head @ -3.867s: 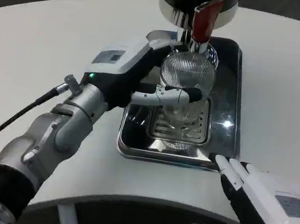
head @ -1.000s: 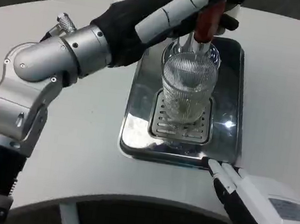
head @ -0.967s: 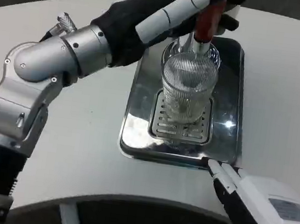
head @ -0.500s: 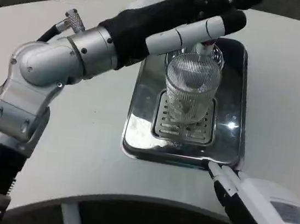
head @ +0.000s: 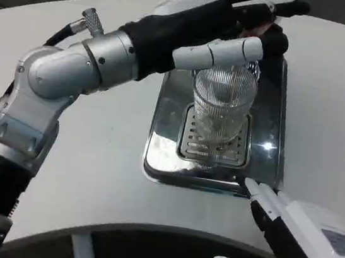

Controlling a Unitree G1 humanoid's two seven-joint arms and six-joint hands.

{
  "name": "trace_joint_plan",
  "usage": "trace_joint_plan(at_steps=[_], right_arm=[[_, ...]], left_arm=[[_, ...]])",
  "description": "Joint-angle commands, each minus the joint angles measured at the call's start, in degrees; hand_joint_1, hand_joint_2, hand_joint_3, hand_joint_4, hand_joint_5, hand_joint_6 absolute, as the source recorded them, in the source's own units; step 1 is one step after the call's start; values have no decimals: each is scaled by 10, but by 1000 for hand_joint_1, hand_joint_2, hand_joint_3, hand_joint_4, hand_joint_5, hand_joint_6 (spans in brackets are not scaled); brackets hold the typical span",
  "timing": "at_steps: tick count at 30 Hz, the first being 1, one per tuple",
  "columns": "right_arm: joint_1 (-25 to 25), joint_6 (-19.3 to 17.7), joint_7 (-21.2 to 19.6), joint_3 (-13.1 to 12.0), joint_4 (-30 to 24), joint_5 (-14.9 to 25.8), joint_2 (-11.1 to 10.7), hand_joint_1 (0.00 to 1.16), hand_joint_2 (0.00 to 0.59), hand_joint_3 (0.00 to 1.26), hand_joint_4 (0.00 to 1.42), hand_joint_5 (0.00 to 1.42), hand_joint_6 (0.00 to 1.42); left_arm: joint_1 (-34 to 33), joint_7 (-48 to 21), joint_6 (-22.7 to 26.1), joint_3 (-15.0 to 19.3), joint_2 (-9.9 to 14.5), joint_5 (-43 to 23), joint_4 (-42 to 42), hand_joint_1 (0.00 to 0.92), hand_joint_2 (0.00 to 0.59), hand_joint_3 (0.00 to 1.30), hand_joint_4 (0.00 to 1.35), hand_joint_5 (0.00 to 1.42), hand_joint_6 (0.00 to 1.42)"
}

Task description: Grasp the cup under the faucet to collect the drink, then remove the cup.

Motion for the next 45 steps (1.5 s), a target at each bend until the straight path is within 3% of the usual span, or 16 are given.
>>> trace_joint_plan(at_steps=[1, 7, 12, 13, 18, 31, 35, 40, 45], right_arm=[[8, 20, -20, -13, -7, 42, 7, 273, 390, 21, 0, 0, 0], [9, 51, -73, -47, -2, 157, 10, 309, 390, 56, 0, 0, 0], [-6, 68, -123, -77, 24, 262, -3, 395, 337, 64, 0, 0, 0], [-9, 71, -135, -81, 31, 280, -9, 459, 312, 39, 0, 9, 0], [-35, 69, -203, -92, 87, 340, -21, 579, 273, 0, 0, 28, 18], [-117, 28, -377, -69, 241, 394, -54, 681, 241, 0, 0, 61, 16], [-138, 8, -411, -61, 277, 409, -64, 686, 239, 0, 0, 62, 16], [-169, 0, -440, -49, 316, 418, -76, 839, 212, 0, 0, 86, 45], [-208, -6, -469, -37, 363, 423, -81, 891, 207, 0, 0, 97, 48]], left_arm=[[19, -30, -4, -38, 0, 37, 32, 0, 106, 106, 18, 110, 87], [16, -28, -20, -41, -1, 48, 40, 0, 105, 108, 17, 110, 82], [19, -28, -19, -39, 0, 46, 34, 0, 104, 108, 17, 108, 79], [20, -29, -19, -39, 1, 46, 33, 0, 104, 108, 17, 108, 79], [23, -28, -17, -37, 4, 45, 27, 0, 106, 108, 24, 107, 78], [30, -25, -9, -36, 6, 43, 8, 0, 111, 108, 27, 109, 77], [31, -24, -6, -36, 7, 42, 3, 0, 112, 108, 27, 109, 77], [30, -25, -3, -35, 8, 41, -3, 0, 112, 108, 27, 109, 77], [28, -24, -2, -33, 9, 39, -6, 0, 112, 114, 28, 109, 77]])
